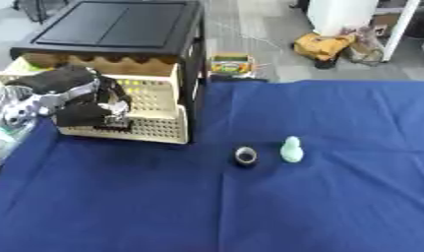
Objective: Pick up objects from table and place into drawer.
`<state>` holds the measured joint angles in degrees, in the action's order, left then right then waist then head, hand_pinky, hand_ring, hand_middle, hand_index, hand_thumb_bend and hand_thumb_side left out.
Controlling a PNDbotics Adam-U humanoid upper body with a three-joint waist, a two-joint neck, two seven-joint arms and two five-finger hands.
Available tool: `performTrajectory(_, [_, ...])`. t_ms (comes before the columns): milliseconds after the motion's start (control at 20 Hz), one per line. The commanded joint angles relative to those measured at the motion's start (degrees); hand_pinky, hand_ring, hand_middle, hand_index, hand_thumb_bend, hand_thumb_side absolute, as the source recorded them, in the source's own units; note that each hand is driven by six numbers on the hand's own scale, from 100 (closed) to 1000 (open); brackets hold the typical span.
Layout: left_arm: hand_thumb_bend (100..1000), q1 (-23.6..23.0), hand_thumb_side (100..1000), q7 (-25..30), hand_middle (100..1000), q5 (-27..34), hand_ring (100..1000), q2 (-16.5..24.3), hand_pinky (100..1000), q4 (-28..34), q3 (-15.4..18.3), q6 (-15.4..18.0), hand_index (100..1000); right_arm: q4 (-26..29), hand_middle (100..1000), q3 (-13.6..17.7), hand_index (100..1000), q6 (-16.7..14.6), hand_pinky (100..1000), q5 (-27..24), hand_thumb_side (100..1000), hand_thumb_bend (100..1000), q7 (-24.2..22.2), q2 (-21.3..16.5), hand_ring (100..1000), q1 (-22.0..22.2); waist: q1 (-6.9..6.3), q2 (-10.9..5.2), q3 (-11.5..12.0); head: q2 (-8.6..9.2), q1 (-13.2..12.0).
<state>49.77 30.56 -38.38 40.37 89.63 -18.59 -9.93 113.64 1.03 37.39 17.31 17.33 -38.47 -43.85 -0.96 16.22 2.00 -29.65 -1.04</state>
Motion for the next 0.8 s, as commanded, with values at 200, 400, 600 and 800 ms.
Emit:
performTrajectory(200, [100, 3.0, 1000, -2.9, 812, -0.6, 784, -1.3, 100, -3.4, 0.8, 0.3, 1000, 0.7, 673, 0.7, 841, 0.0, 583, 0.3, 993, 365, 0.3, -0.8, 653, -1.0, 0.02, -1.0, -0.1, 0.11, 0.0])
performTrajectory(400, [100, 3.9, 1000, -4.7, 815, -2.3, 782, -2.6, 100, -6.3, 1.1, 0.3, 1000, 0.7, 672, 0.7, 841, 0.0, 583, 0.3, 990, 363, 0.3, -0.7, 653, -1.0, -0.01, -1.03, -0.1, -0.06, 0.1])
performTrajectory(600, [100, 4.5, 1000, -5.9, 819, -2.9, 782, -3.5, 100, -8.3, 1.2, 0.8, 1000, 0.6, 671, 0.8, 840, 0.1, 583, 0.3, 988, 361, 0.4, -0.6, 653, -0.9, -0.03, -1.13, -0.1, -0.53, 0.4])
performTrajectory(800, [100, 4.4, 1000, -6.2, 812, -2.9, 773, -3.7, 100, -9.1, 1.1, 1.3, 1000, 0.6, 670, 0.9, 840, 0.1, 582, 0.2, 987, 360, 0.5, -0.5, 653, -0.7, 0.0, -1.37, -0.1, -0.77, 0.7])
